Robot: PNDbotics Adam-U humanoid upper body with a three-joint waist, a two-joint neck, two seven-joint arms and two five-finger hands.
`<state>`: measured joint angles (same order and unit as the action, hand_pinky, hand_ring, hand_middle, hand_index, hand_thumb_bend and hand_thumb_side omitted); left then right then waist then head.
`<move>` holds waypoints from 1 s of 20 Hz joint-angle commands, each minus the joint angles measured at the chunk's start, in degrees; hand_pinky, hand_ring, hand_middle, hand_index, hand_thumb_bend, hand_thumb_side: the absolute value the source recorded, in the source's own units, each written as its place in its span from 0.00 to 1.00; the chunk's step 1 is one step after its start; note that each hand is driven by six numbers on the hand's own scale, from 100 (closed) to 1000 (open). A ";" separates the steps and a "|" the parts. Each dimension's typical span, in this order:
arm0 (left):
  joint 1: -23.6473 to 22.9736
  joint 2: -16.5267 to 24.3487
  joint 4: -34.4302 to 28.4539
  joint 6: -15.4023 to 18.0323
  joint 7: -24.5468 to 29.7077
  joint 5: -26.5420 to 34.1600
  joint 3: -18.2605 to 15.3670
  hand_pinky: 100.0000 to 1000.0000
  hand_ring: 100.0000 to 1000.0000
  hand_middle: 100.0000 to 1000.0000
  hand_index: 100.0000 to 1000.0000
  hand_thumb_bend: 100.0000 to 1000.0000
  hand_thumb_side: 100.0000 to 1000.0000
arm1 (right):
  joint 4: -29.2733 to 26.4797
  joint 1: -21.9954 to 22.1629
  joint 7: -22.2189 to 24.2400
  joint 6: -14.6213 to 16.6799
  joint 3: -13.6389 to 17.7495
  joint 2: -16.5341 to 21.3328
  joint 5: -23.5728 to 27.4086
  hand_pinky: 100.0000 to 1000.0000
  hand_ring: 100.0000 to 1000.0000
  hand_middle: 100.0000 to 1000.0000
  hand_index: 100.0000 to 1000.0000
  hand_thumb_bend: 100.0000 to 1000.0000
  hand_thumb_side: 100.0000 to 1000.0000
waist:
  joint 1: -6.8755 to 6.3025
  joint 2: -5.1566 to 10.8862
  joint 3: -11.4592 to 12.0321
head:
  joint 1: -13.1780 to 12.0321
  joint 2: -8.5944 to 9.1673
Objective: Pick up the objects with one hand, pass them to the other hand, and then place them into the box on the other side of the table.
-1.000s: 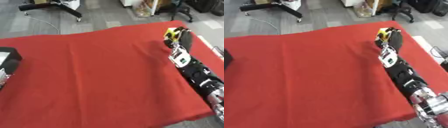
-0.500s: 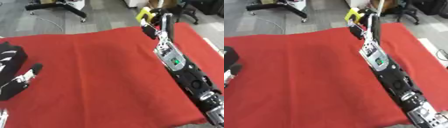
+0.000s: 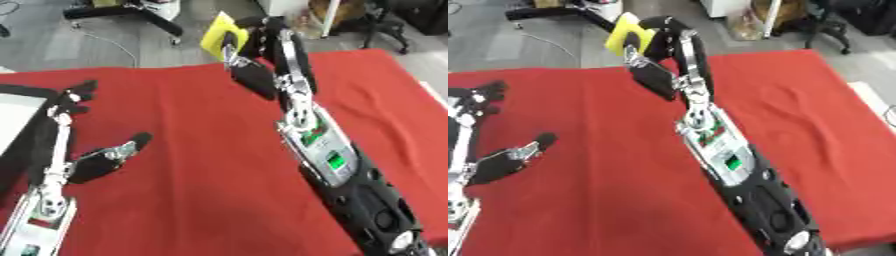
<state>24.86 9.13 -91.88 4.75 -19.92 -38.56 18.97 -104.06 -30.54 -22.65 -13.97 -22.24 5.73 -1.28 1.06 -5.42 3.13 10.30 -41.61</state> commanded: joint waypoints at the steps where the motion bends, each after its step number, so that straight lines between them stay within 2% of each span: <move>1: 2.27 -1.02 -0.48 1.59 -5.03 -2.46 1.85 0.71 0.75 0.74 0.83 0.72 0.50 | -1.14 -0.46 1.51 -0.01 -1.62 -1.53 2.02 0.47 0.44 0.28 0.38 0.00 0.03 | 0.67 0.99 -0.26 | -0.08 1.06; 6: 4.27 -2.96 0.10 0.85 -12.38 -4.78 3.63 0.70 0.73 0.72 0.80 0.66 0.47 | -1.23 -0.29 2.64 -0.34 -2.96 -2.04 3.57 0.47 0.44 0.28 0.38 0.00 0.04 | 0.87 0.75 -0.60 | 0.08 1.42; 12: 5.17 -3.56 0.49 -0.95 -14.80 -4.94 4.98 0.69 0.72 0.70 0.78 0.53 0.40 | -1.88 -0.16 3.46 -0.87 -3.49 -2.12 4.80 0.47 0.44 0.28 0.38 0.00 0.04 | 1.01 0.56 -1.02 | 0.30 1.56; 16: 5.48 -3.76 0.78 -0.48 -14.33 -4.89 5.50 0.66 0.67 0.64 0.73 0.34 0.35 | -2.67 -0.25 3.96 -1.20 -3.65 -2.06 5.70 0.47 0.44 0.28 0.38 0.00 0.04 | 1.09 0.58 -1.25 | 0.15 1.60; 19: 5.65 -3.83 0.52 -0.11 -15.19 -4.67 5.43 0.65 0.63 0.58 0.68 0.17 0.40 | -3.16 -0.25 4.31 -1.49 -3.64 -1.97 6.28 0.47 0.44 0.28 0.38 0.00 0.04 | 1.08 0.62 -1.31 | 0.08 1.56; 20: 5.69 -3.78 0.32 0.00 -15.82 -4.70 5.40 0.65 0.61 0.57 0.67 0.14 0.40 | -3.27 -0.22 4.51 -1.54 -3.66 -1.95 6.52 0.47 0.44 0.29 0.39 0.05 0.08 | 1.07 0.63 -1.32 | 0.02 1.54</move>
<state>29.33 5.45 -90.57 4.58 -35.14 -43.25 24.27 -105.77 -30.15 -18.51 -15.54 -25.90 3.80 4.73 1.49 -5.44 1.86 10.43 -40.65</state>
